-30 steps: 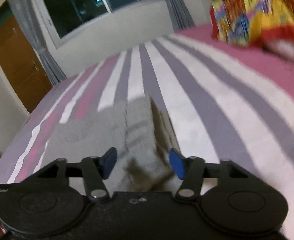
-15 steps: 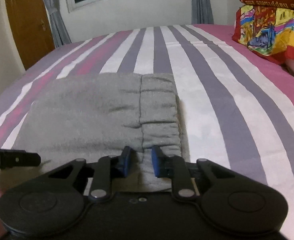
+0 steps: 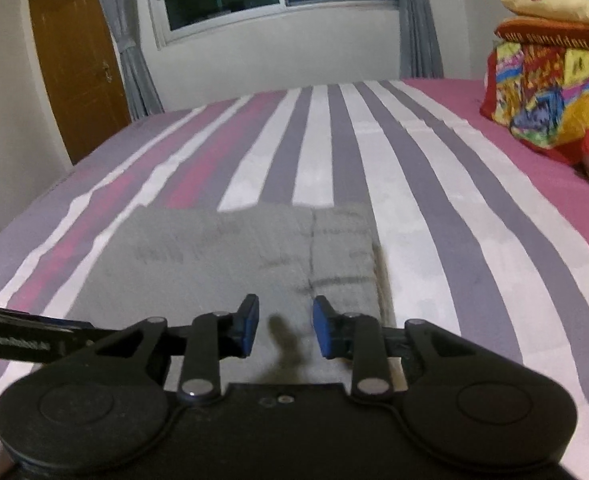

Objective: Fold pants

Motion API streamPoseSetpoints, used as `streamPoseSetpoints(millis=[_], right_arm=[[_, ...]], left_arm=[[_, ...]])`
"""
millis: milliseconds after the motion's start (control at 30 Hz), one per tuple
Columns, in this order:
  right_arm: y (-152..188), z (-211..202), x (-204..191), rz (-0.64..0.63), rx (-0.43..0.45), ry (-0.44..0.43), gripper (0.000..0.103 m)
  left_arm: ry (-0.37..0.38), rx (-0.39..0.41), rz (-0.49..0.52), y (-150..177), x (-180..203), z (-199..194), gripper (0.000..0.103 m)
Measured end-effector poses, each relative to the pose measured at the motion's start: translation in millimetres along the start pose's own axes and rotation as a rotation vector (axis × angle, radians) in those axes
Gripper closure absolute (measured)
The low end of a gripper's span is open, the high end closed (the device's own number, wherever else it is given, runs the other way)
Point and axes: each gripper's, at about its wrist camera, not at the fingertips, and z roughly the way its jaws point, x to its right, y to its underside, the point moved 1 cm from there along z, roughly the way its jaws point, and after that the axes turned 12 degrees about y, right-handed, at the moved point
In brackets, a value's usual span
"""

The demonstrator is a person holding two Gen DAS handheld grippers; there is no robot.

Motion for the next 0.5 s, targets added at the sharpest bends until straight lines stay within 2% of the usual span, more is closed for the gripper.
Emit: streamPoseSetpoints(millis=[167,500], right_arm=[[-11.6,11.1,-8.3,-0.031,0.007,0.004,0.074],[-28.5,39.1,-10.7,-0.053,0.007,0.039,0.074]], left_arm=[[-0.040,-0.004,0.015,-12.5,0.0,9.4,0.044],[-0.069,-0.006,0.030,-39.8,-7.2,36.6,0.044]])
